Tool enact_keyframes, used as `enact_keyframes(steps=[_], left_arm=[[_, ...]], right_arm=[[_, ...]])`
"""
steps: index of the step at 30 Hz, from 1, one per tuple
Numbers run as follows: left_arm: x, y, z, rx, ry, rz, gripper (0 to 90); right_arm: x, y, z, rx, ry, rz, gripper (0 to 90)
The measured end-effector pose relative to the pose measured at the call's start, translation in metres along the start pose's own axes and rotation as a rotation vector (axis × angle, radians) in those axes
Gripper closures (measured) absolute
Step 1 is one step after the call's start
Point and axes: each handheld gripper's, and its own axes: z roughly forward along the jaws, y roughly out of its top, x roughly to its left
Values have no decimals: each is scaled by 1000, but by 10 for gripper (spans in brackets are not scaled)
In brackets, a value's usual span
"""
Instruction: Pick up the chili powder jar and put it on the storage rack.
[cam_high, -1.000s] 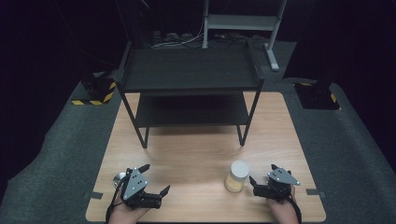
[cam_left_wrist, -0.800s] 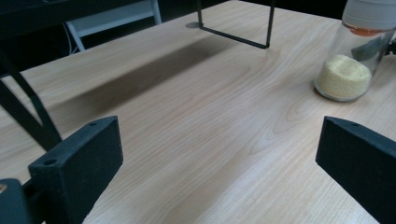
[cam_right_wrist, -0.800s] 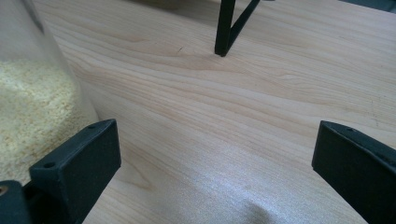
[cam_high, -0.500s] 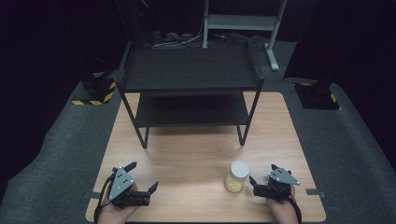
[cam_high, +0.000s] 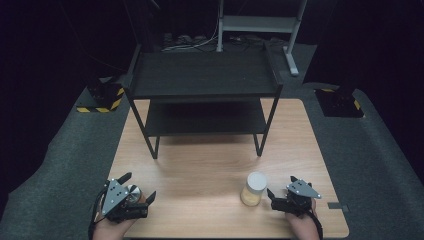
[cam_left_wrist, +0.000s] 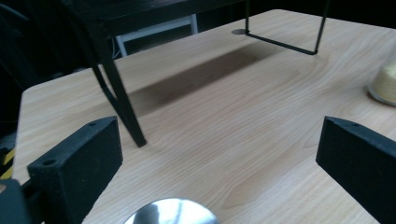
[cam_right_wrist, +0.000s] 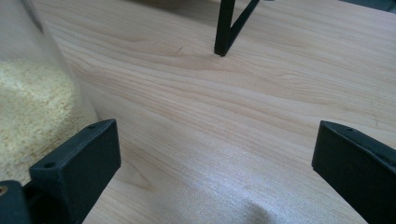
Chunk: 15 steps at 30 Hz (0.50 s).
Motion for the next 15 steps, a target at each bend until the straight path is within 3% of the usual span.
enact_keyframes(steps=[13, 15], left_arm=[[5, -17, -11, -8, 35, -15, 6], [8, -21, -12, -7, 33, -32, 5]], right_arm=[[0, 0, 0, -1, -2, 0, 6], [0, 0, 0, -1, -2, -3, 6]])
